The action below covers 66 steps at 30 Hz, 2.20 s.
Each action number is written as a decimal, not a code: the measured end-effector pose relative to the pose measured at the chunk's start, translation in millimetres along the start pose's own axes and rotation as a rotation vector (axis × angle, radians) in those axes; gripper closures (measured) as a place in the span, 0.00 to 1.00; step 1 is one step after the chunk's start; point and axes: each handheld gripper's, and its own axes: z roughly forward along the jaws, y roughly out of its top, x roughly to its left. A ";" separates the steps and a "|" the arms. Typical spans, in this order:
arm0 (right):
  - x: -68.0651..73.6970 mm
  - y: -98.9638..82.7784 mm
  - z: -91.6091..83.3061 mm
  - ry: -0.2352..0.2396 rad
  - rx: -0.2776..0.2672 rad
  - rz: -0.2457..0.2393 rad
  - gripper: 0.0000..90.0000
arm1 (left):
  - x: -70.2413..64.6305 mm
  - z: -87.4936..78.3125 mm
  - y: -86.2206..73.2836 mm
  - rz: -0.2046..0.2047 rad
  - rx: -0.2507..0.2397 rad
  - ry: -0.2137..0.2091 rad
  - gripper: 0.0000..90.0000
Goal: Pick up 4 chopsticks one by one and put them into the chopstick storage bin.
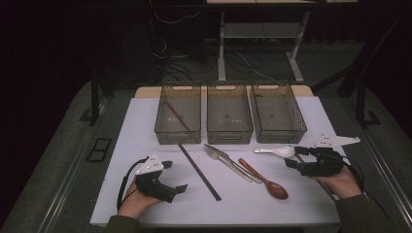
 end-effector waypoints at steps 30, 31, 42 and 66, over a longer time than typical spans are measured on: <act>-30.8 -55.5 -18.6 -0.210 0.256 0.078 0.81 | -0.9 3.8 1.4 0.003 0.009 -0.017 0.00; -31.1 -55.9 -18.3 -0.209 0.262 0.079 0.83 | -0.8 4.0 1.4 0.004 0.010 -0.017 0.00; -32.0 -58.1 -14.6 -0.216 0.288 0.091 0.90 | -1.4 4.8 1.3 0.005 0.008 -0.018 0.00; -43.7 -56.8 -22.0 -0.238 0.285 0.160 0.93 | -2.3 5.7 1.3 0.004 0.012 -0.019 0.00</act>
